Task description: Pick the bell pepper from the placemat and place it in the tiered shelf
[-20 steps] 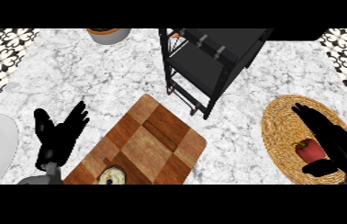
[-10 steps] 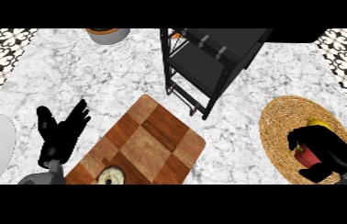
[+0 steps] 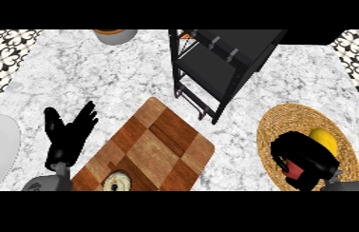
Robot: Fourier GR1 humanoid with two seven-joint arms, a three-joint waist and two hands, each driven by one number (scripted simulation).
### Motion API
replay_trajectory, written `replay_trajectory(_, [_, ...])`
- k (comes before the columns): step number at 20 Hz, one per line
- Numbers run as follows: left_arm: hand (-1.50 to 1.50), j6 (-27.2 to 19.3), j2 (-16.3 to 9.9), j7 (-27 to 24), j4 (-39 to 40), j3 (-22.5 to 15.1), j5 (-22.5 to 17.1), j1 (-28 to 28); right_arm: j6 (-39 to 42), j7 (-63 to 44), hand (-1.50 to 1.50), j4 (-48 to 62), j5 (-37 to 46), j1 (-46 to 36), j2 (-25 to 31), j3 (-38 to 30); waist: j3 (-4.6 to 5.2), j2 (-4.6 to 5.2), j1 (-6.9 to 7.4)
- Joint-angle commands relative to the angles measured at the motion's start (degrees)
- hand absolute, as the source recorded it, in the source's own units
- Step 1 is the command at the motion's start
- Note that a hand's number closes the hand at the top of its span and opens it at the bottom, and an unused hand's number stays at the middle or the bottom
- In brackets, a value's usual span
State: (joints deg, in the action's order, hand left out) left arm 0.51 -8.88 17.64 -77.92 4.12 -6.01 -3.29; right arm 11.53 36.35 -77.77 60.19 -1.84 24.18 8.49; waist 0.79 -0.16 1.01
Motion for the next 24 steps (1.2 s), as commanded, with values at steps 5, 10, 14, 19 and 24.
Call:
replay_trajectory(5, [0.0, 1.0, -1.5, -0.7, 0.2, 2.2, -1.3, 2.4, 20.8, 3.8, 1.5, -19.9, -12.4, -0.6, -2.2, 3.6, -0.67, -0.28, -1.65])
replay_trajectory(10, [0.0, 0.7, -1.4, -0.8, -0.7, 1.8, -0.7, 3.0, 29.7, -7.7, 1.5, -34.7, -26.4, -3.4, -3.6, -6.0, -0.65, -0.4, -2.13])
replay_trajectory(14, [0.0, 0.6, -0.9, -2.0, 0.6, 2.2, -0.9, 2.4, 36.7, -18.7, 1.5, -41.9, -40.1, -5.9, -1.9, -17.2, -0.65, -0.34, -2.35])
replay_trajectory(19, [0.0, 0.8, -1.0, 1.6, -3.0, 0.5, -0.3, 2.0, 39.6, -37.7, 1.5, -36.5, -54.3, -22.1, -2.1, -25.3, -0.67, -0.15, -0.85])
replay_trajectory(24, [0.0, -0.2, -0.1, -1.9, 0.3, 0.9, 0.9, 1.6, 39.1, -57.2, 1.5, -33.8, -66.6, -33.6, -0.1, -25.4, -0.61, -0.28, -1.27])
